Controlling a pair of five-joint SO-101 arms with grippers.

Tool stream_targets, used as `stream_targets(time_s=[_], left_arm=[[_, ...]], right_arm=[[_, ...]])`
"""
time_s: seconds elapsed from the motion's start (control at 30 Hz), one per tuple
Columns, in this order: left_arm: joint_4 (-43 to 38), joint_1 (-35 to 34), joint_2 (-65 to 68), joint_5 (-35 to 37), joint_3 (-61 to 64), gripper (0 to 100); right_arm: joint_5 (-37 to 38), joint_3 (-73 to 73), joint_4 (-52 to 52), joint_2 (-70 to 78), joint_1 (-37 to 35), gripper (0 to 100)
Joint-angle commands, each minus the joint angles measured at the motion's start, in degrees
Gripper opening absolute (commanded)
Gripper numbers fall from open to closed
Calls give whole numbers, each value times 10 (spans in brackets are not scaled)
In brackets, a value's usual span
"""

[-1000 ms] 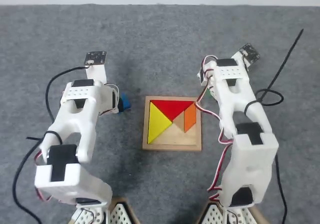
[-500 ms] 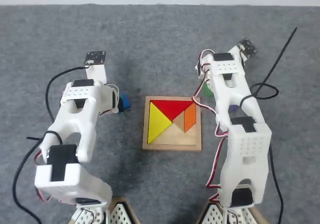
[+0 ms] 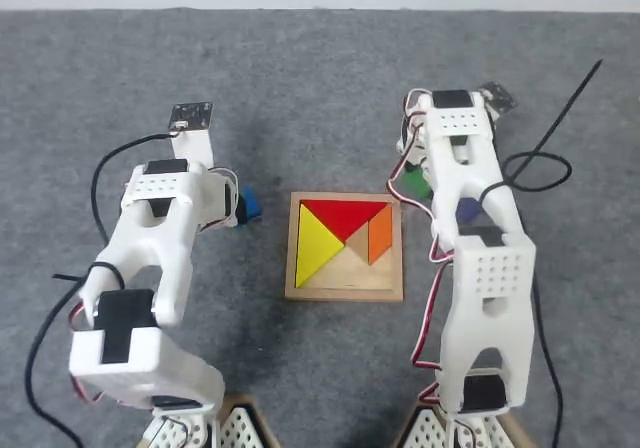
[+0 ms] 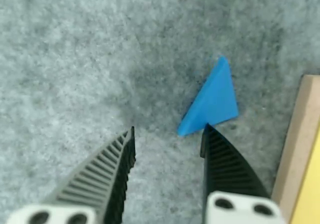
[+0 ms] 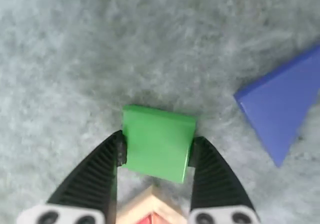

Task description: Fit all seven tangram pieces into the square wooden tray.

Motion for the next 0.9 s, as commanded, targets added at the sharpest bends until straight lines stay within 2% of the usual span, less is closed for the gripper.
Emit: stream_targets(time_s=[0.0, 0.2, 0.37, 0.47, 0.63, 0.7, 0.8, 0.87], left_arm=[[-8, 4, -18, -5, 1, 206], [-9, 4, -16, -5, 1, 206], [-10, 4, -13, -5, 0, 206], [-18, 4, -12, -5, 3, 206], [-22, 4, -12, -5, 7, 206], [-22, 4, -12, -5, 6, 206], [-29, 4, -12, -5, 7, 206], [-31, 4, -12, -5, 7, 206]], right_arm=[[48, -93, 73, -9, -1, 7], [167, -274, 217, -9, -9, 7], [247, -281, 224, -60, -35, 6], [287, -187, 224, -147, -76, 6], [425, 53, 218, -347, -128, 6], [451, 156, 171, -407, -135, 6], [462, 311, 47, -469, -143, 6], [506, 401, -5, -488, -181, 6]])
